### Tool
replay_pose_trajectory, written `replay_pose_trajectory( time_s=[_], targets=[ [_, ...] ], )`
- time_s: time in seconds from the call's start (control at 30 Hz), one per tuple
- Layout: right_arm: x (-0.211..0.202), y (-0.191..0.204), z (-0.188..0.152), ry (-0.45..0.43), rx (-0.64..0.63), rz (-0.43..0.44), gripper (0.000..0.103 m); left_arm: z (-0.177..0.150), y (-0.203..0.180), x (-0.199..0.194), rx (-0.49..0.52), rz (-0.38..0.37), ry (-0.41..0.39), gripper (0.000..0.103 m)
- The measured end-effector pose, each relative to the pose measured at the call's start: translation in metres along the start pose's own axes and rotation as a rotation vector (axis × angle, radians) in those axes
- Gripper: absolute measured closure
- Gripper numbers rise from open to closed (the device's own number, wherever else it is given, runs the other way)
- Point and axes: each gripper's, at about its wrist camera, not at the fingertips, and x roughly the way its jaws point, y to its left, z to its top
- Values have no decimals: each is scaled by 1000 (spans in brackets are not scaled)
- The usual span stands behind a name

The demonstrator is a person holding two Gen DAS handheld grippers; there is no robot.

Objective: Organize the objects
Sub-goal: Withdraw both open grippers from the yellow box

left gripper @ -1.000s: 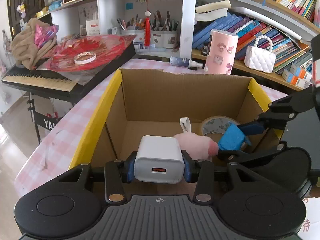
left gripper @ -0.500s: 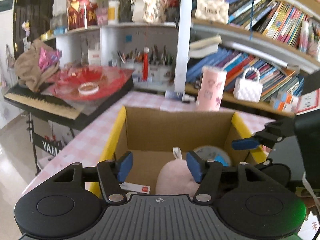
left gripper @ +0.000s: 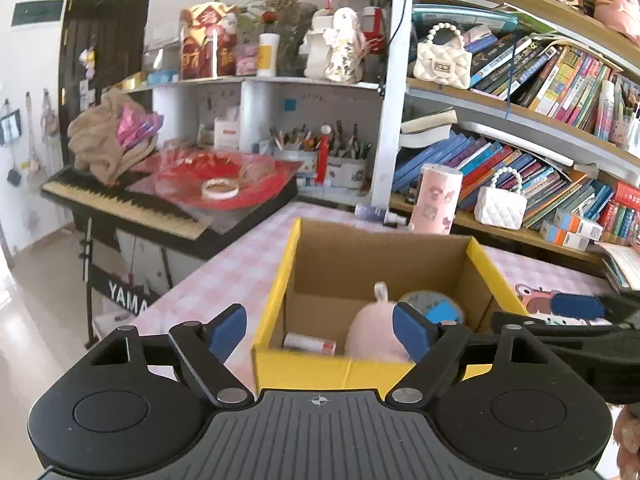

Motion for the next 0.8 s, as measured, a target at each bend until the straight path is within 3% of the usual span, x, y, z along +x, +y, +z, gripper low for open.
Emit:
replay_pose_trajectory(
  time_s=[0.37, 0.8],
  targets=[
    [-45, 39, -56, 65, 19, -74, 39, -45, 18, -36, 26, -25, 119, 14],
    [-82, 51, -95, 142, 71, -98, 27, -73, 27, -63, 53, -33, 208, 11]
  ],
)
